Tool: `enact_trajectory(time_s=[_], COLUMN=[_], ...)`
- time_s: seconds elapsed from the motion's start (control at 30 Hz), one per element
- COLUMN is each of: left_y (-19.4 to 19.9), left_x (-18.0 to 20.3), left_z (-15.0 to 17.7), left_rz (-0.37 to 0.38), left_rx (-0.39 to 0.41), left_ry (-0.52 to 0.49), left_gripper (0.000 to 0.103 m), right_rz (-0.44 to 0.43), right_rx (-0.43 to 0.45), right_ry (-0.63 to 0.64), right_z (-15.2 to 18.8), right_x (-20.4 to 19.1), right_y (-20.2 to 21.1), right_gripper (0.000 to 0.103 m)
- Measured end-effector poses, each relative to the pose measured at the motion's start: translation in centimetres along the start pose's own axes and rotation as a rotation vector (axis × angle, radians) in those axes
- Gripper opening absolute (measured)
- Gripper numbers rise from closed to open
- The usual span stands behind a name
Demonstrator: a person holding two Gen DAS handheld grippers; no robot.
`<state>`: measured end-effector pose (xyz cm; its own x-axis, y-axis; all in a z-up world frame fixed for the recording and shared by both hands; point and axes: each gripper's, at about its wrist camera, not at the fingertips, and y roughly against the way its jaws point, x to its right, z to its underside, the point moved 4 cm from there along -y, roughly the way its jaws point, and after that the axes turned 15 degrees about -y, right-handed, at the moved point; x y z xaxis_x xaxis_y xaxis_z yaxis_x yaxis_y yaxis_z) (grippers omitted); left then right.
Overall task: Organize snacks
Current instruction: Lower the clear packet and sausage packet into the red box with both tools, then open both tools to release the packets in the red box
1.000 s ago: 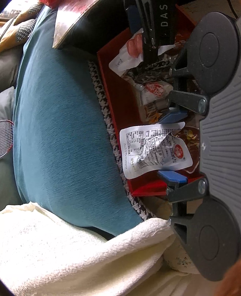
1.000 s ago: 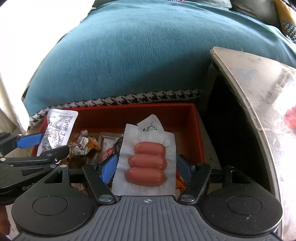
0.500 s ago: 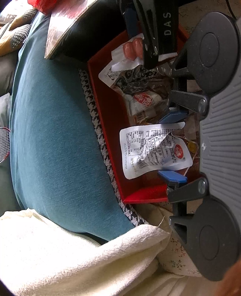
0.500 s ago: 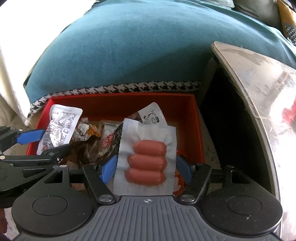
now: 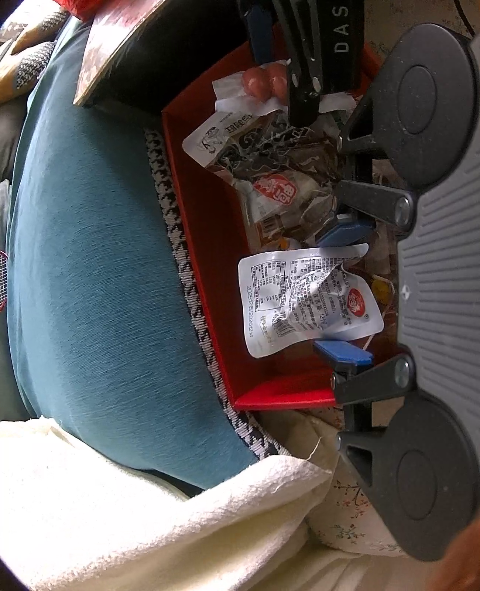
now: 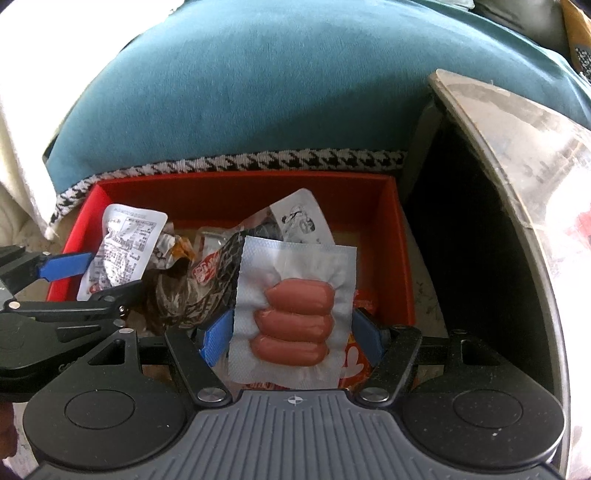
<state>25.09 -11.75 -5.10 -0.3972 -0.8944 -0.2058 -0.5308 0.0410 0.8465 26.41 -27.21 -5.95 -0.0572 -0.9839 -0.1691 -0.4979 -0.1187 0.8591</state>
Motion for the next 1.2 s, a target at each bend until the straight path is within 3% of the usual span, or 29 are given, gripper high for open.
enact_trajectory(time_s=[1.2], left_y=[-0.56], left_x=[1.06], left_z=[1.04], left_rz=[-0.001], left_rx=[-0.026], left_ry=[-0.021], left_gripper=[0.049], right_rz=[0.015], right_rx=[-0.051], right_ry=[0.035], right_z=[0.52], right_x=[-0.78], right_y=[-0.94], right_gripper=[0.078])
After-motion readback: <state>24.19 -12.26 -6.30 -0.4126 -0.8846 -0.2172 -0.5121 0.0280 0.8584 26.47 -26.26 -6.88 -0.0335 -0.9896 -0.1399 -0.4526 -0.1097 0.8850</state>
